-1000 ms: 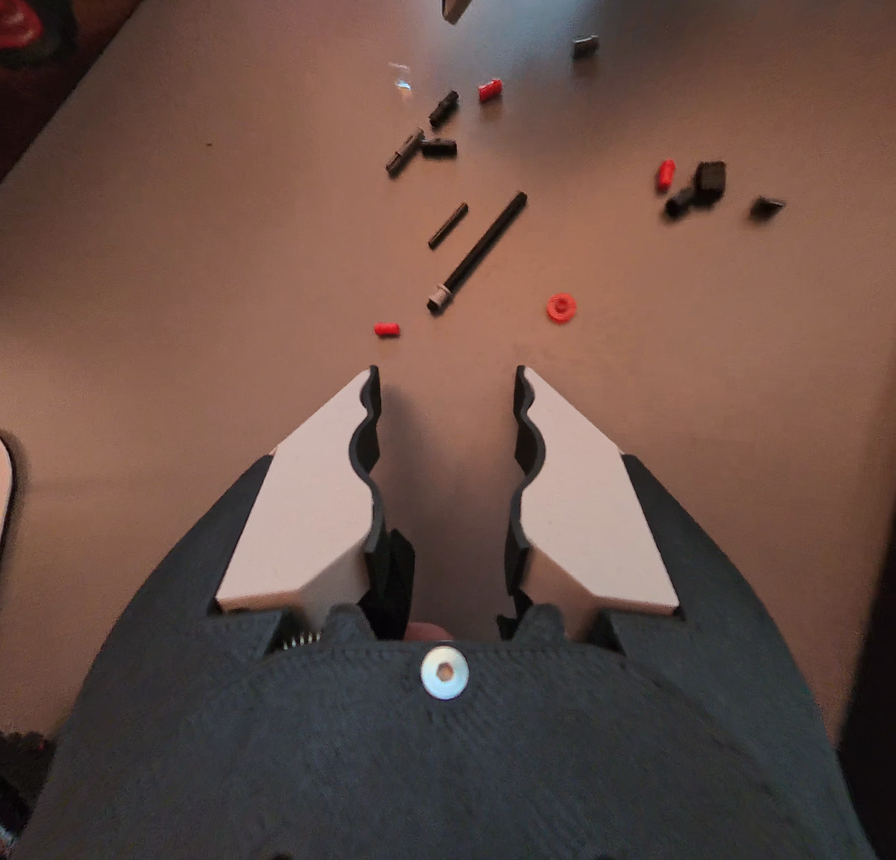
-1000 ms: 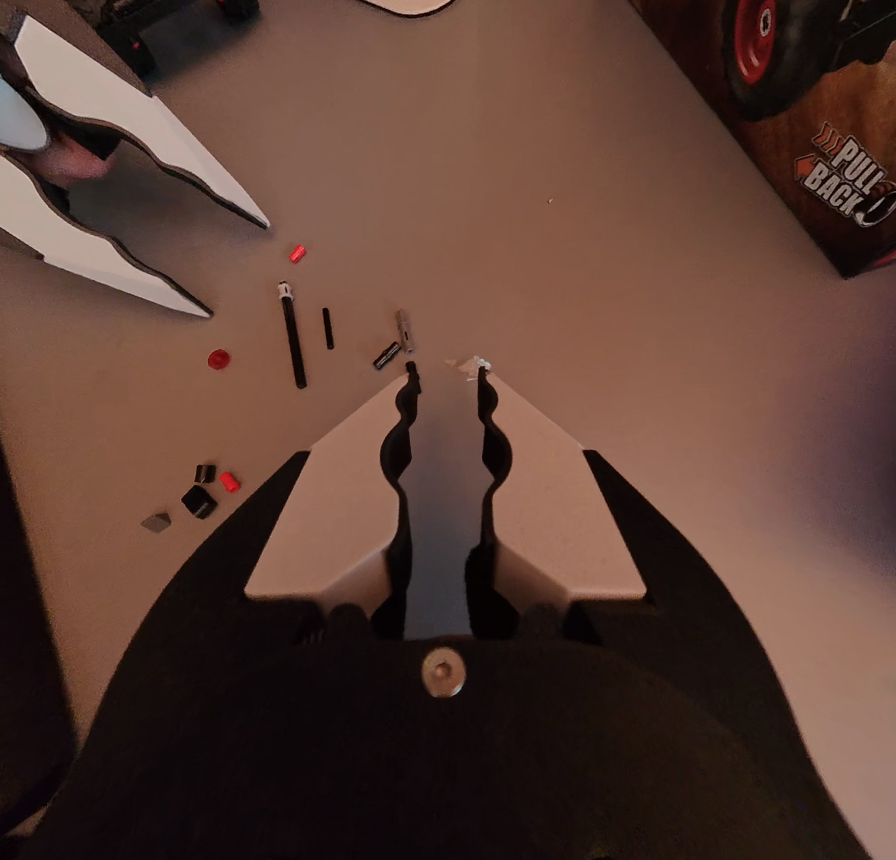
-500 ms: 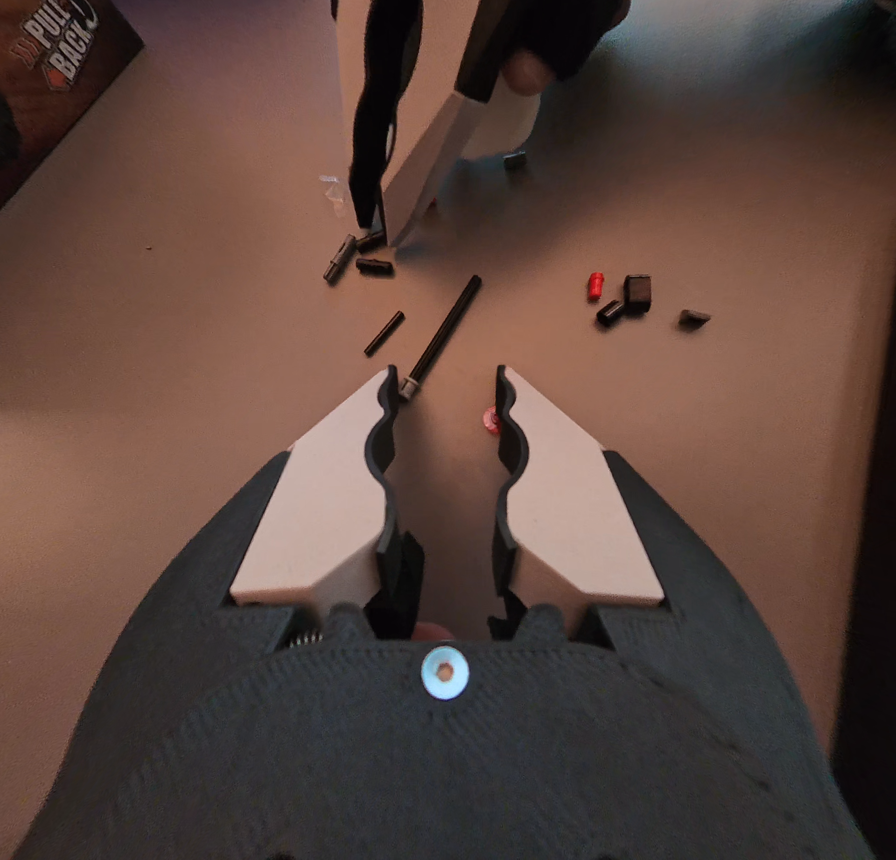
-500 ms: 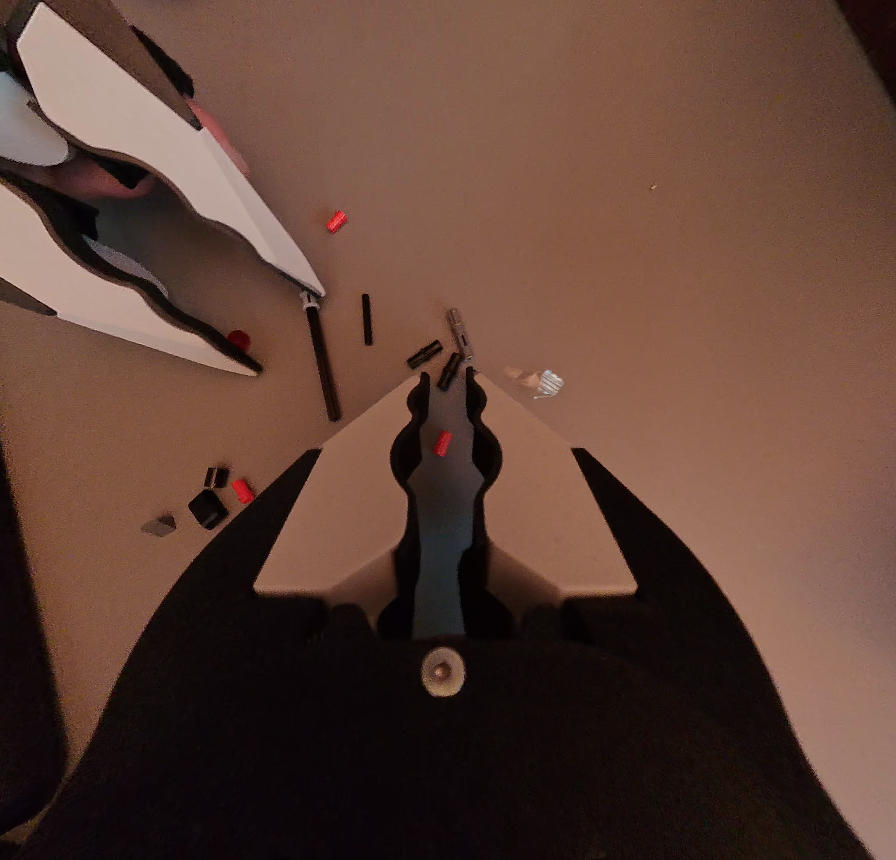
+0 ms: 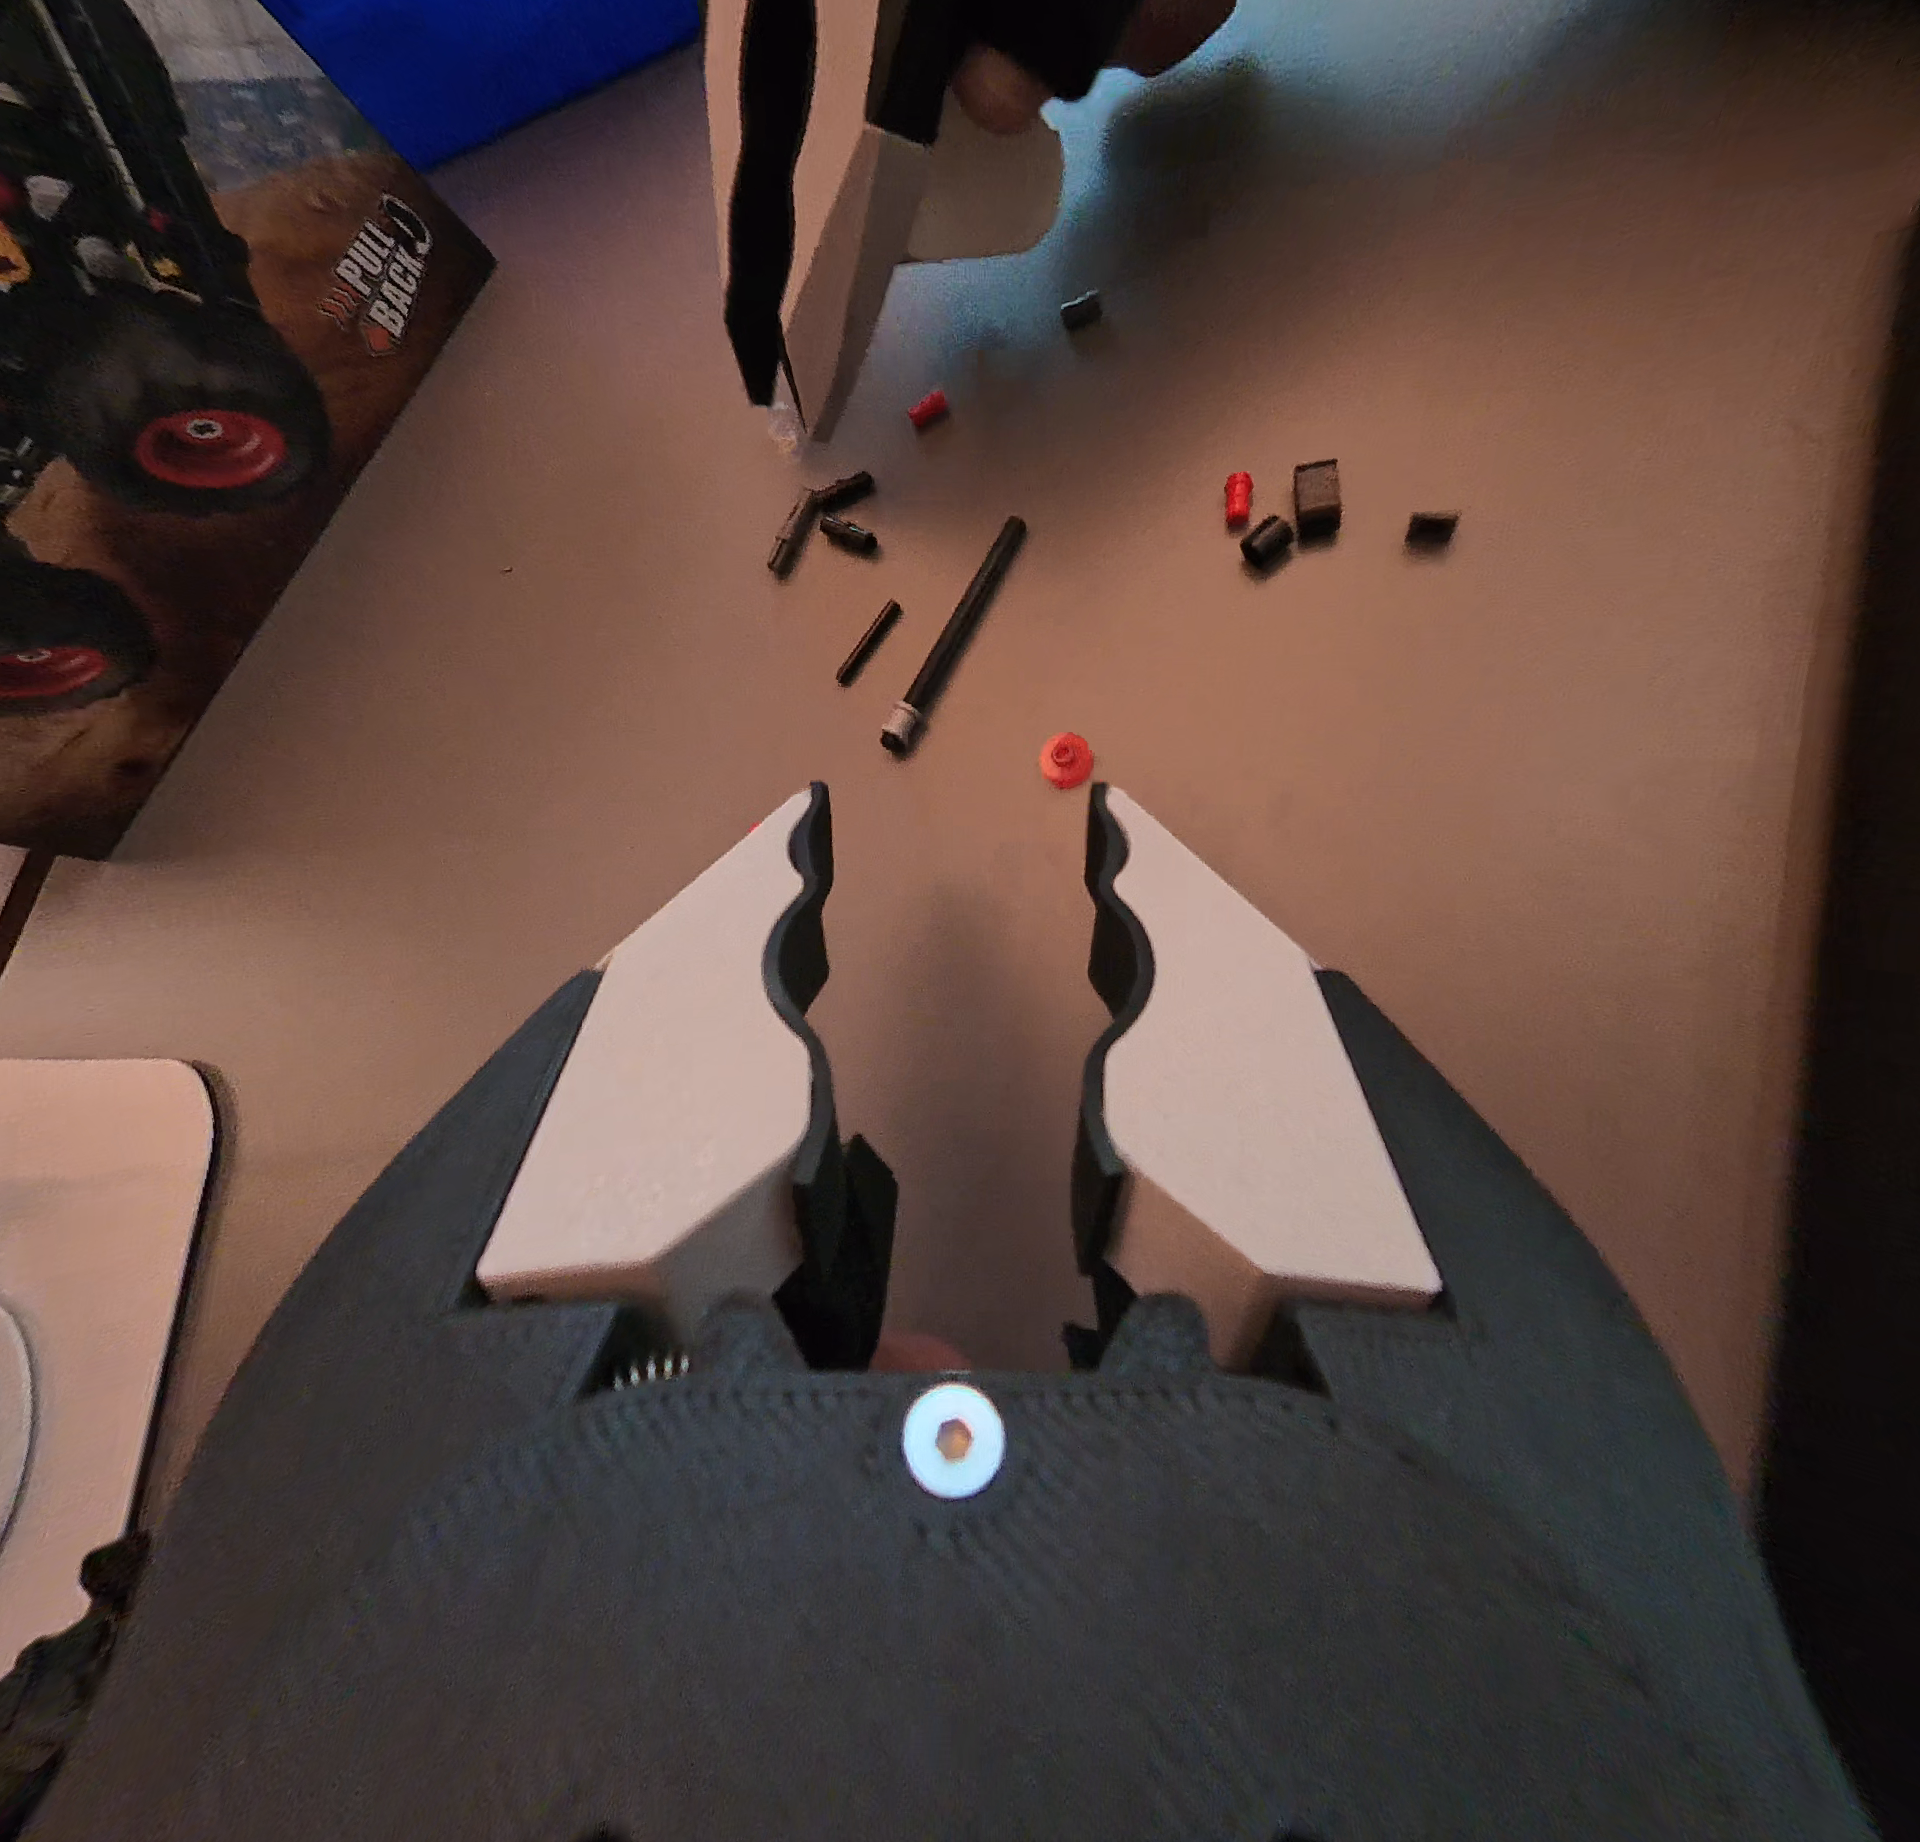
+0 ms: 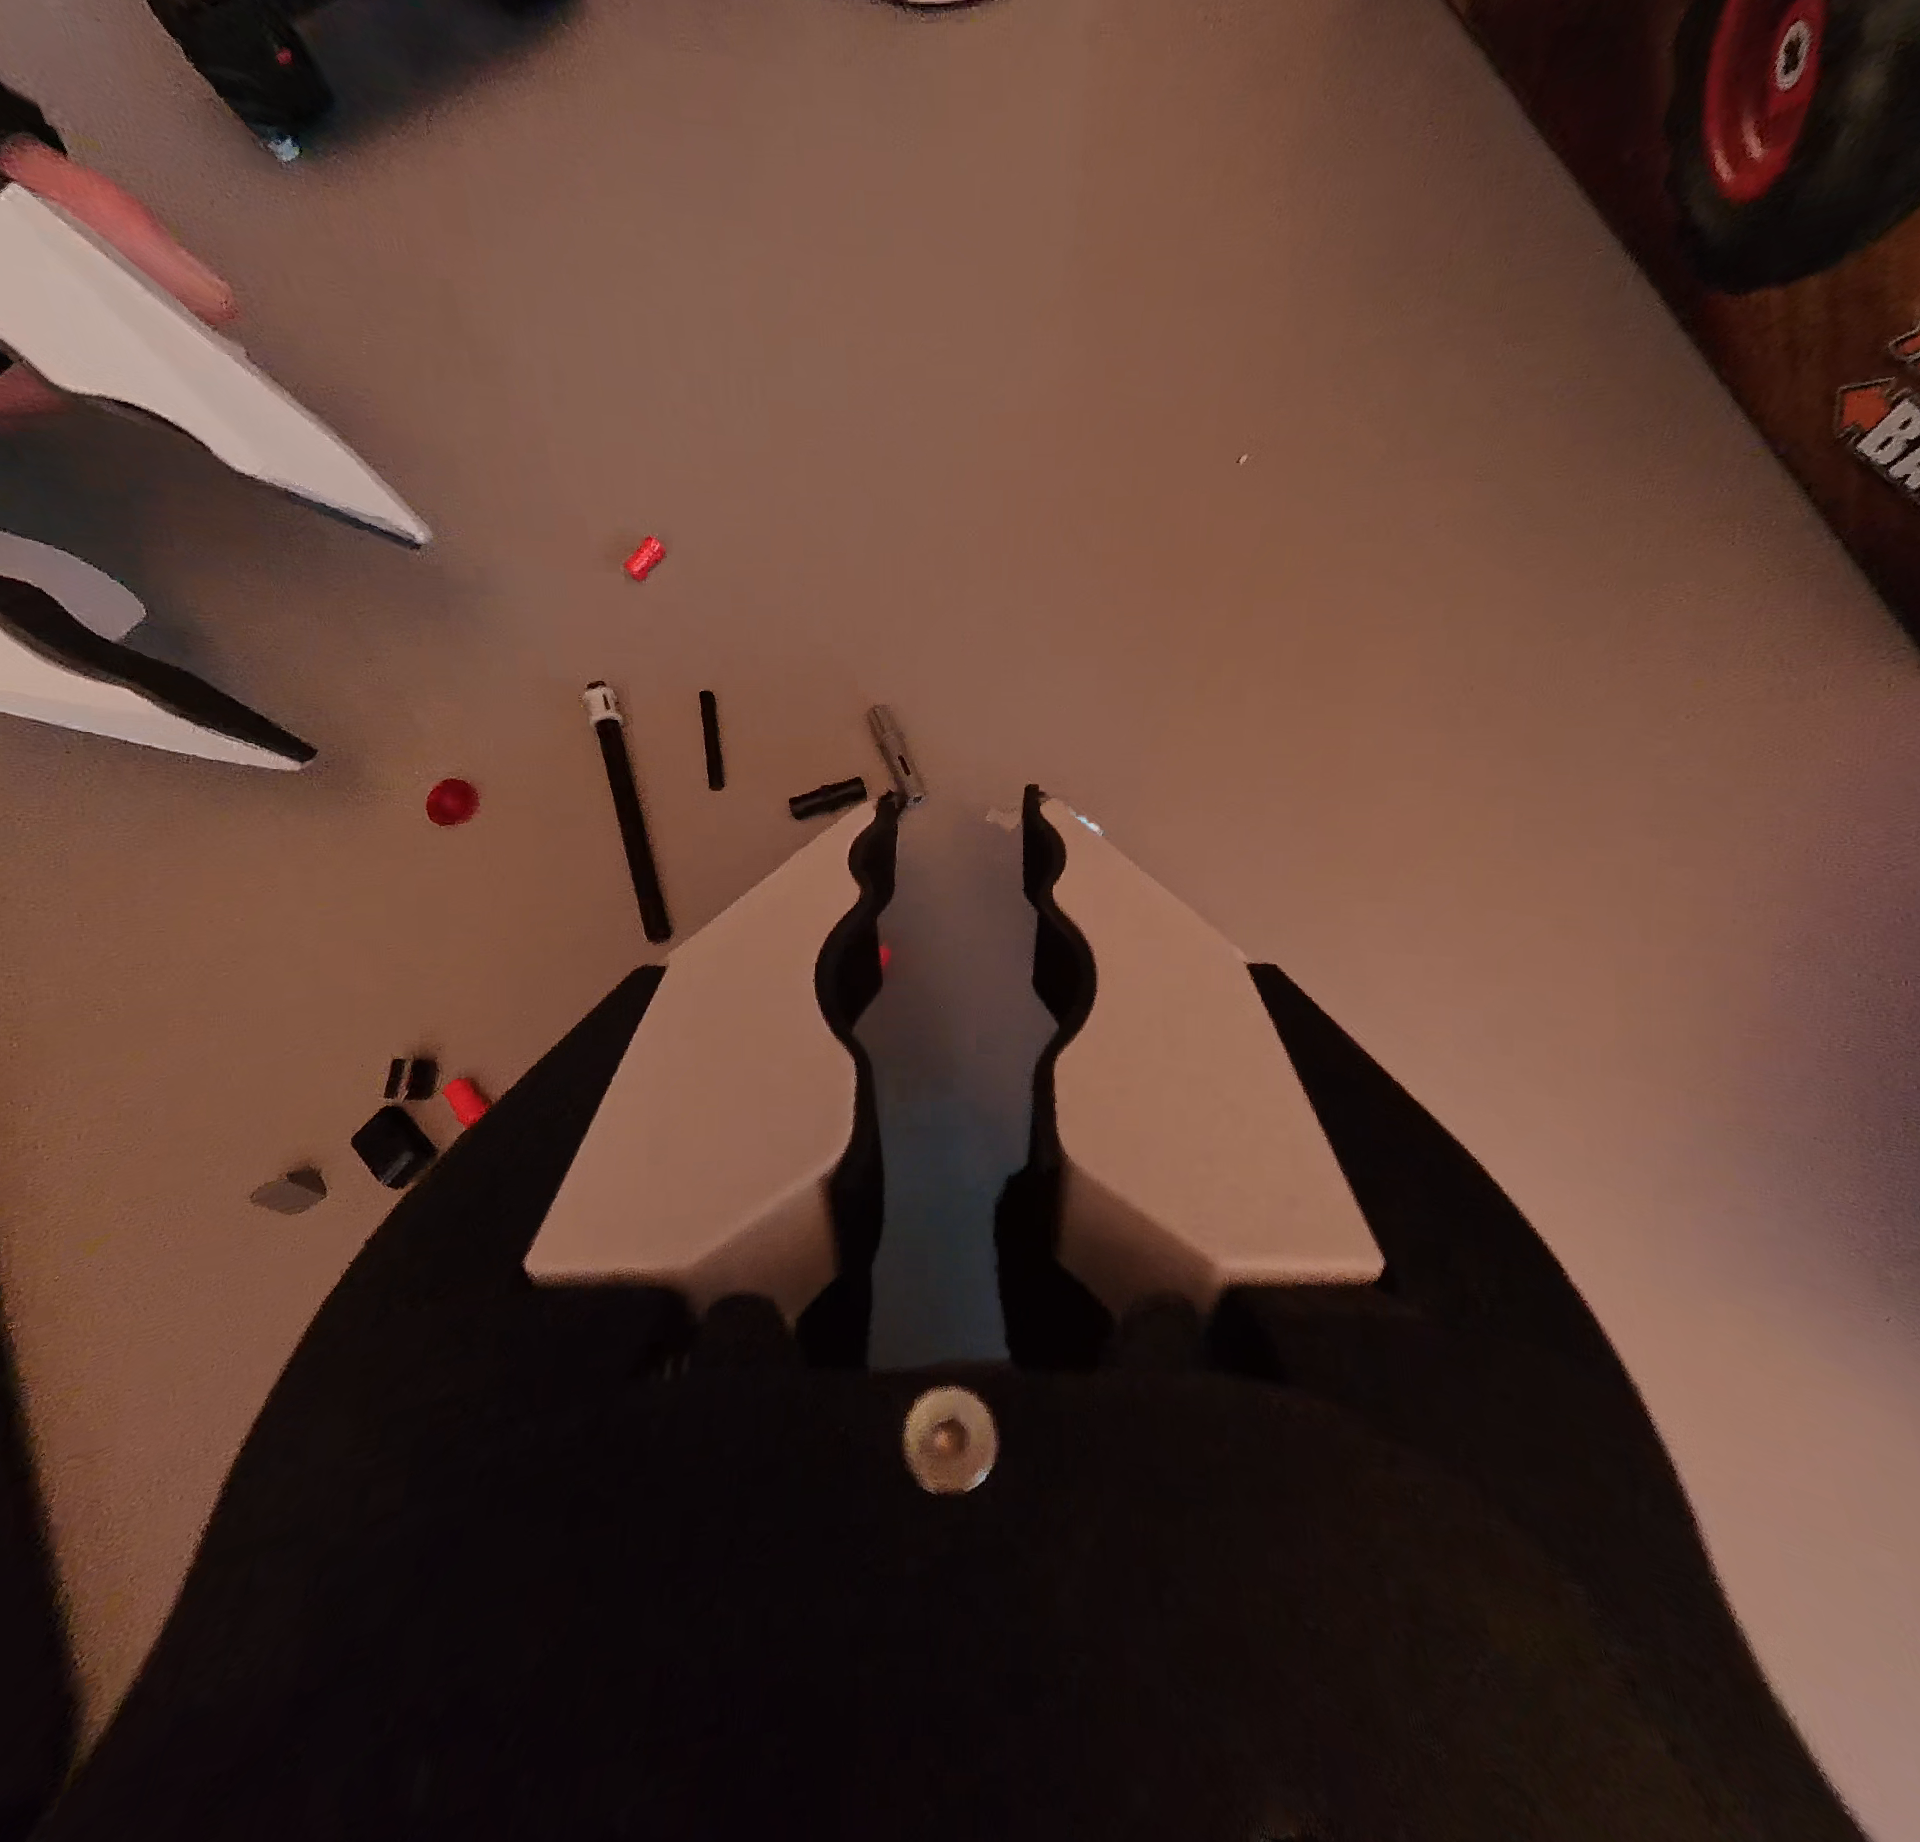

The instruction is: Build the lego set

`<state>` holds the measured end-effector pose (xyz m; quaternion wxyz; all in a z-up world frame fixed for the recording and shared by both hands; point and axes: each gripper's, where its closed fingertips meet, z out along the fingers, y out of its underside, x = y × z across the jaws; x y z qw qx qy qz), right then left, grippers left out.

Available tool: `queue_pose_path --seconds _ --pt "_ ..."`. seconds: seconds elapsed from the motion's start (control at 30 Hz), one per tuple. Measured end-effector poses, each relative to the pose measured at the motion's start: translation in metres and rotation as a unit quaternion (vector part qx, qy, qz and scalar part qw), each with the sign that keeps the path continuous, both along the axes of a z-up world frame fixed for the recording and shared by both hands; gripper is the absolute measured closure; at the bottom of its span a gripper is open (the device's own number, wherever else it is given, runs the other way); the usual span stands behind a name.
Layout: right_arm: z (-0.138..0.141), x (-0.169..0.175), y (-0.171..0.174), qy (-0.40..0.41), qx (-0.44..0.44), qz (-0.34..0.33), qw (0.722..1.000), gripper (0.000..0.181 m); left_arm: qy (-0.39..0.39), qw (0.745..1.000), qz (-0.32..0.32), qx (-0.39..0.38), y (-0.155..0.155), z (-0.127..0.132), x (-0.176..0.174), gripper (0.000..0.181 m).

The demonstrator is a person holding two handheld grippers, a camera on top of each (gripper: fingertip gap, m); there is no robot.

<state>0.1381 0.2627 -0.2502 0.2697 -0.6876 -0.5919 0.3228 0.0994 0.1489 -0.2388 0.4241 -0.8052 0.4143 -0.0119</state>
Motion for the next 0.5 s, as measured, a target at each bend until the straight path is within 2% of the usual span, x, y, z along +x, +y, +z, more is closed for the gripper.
queue_pose_path --seconds 0.13,0.33,0.5 --pt "0.007 -0.001 0.006 0.019 0.005 -0.015 1.0 0.153 0.009 1.0 0.0 0.018 -0.007 -0.005 -0.013 0.129" --pt "0.011 0.003 0.021 0.039 0.0 -0.051 0.998 0.134 -0.027 1.0 0.007 0.006 -0.006 -0.005 -0.017 0.118" --pt "0.01 0.005 0.026 0.039 0.002 -0.062 0.997 0.132 -0.01 1.0 -0.003 0.007 -0.007 -0.012 -0.014 0.118"
